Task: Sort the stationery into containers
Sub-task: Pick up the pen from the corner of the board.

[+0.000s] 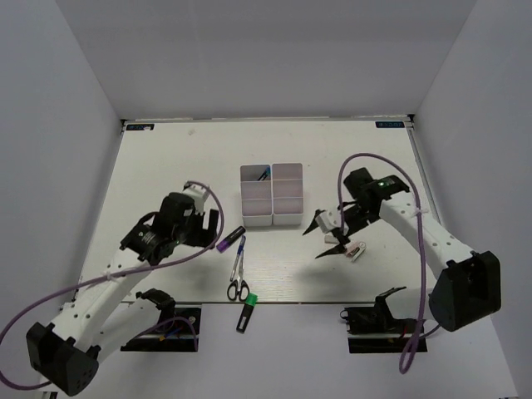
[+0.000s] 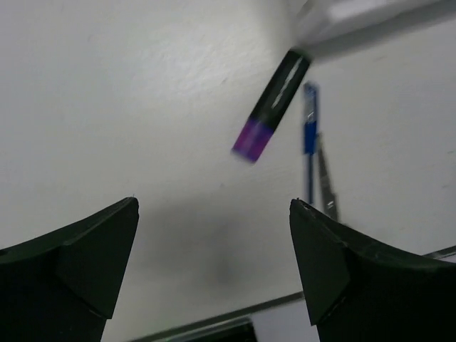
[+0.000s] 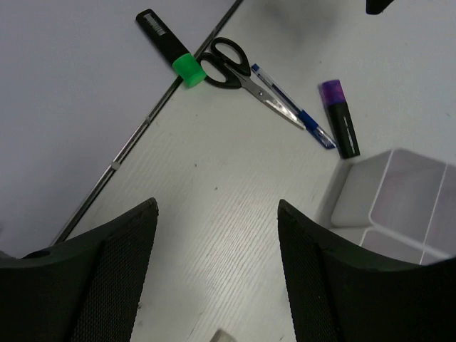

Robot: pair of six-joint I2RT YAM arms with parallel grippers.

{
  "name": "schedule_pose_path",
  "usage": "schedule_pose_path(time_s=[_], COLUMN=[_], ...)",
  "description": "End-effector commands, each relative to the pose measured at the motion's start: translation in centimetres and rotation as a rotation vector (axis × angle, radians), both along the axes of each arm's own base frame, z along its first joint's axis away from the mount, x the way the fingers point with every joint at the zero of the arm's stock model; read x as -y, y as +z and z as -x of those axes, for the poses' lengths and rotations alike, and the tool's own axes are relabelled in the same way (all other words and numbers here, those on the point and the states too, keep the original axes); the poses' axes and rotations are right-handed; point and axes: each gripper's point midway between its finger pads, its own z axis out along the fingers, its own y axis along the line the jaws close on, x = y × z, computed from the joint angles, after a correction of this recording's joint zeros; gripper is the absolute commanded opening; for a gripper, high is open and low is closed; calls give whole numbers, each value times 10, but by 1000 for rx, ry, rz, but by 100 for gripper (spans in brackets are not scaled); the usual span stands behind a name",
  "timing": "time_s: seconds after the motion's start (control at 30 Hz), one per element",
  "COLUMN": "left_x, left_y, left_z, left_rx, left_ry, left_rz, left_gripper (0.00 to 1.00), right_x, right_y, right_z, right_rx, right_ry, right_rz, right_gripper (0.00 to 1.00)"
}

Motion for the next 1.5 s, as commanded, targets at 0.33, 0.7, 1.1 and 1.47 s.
schedule_pose_path(time_s=[0.33,0.7,1.1,1.47], left_x=[-114,-148,-159,-158], left_y=[-6,-4,0,-1], left_z=[25,32,38,38], left_rx=[128,139,156,155], left_ry=[511,734,801,798], left_rz=[-182,-160,-185,-180], left_gripper=[100,100,100,100], right_x=[-104,-151,-188,-180], right_y=[-45,-93,-120,-151], right_z=[46,112,145,154], right_rx=[99,295,446,499], right_ry=[82,317,348,380], right_rz=[404,550,591,635], right_gripper=[66,59,57,56])
